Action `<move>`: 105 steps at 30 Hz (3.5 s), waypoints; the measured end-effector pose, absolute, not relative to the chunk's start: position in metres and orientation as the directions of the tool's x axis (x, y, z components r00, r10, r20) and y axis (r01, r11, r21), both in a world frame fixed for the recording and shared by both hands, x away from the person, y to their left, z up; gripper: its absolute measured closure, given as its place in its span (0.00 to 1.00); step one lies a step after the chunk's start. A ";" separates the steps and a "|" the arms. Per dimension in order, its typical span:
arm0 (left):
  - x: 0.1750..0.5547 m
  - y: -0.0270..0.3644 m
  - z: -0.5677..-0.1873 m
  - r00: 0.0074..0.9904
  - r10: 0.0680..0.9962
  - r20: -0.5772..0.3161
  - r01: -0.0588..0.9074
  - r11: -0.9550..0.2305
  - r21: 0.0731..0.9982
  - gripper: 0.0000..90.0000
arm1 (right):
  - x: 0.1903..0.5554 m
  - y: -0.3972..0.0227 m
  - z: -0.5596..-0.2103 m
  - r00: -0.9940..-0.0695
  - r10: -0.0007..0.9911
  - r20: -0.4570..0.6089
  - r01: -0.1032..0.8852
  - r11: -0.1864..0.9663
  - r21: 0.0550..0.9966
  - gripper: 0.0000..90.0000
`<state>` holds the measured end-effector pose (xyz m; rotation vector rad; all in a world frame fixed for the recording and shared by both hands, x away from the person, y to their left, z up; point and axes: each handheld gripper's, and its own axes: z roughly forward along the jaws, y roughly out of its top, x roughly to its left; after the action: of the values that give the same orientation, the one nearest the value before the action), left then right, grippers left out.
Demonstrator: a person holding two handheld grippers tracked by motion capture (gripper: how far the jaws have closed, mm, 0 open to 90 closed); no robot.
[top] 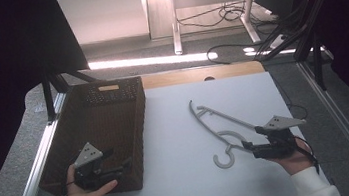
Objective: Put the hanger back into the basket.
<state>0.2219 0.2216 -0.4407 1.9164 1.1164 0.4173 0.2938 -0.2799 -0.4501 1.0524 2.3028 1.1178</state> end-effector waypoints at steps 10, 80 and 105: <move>0.217 0.224 -0.443 0.537 0.835 -0.122 0.547 -0.234 0.804 0.29 | 0.302 -0.279 -0.452 -0.656 0.754 -0.033 0.486 0.455 0.746 0.35; 0.214 0.222 -0.444 0.538 0.837 -0.105 0.546 -0.250 0.800 0.28 | 0.340 -0.264 -0.455 -0.625 0.775 -0.093 0.563 0.530 0.635 0.50; 0.212 0.221 -0.443 0.541 0.834 -0.103 0.541 -0.252 0.802 0.27 | 0.393 -0.254 -0.471 -0.651 0.758 -0.041 0.661 0.593 0.460 0.64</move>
<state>0.2119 0.2211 -0.4434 1.9352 1.1177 0.4395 0.3933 -0.2536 -0.4705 1.1742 2.5897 0.6050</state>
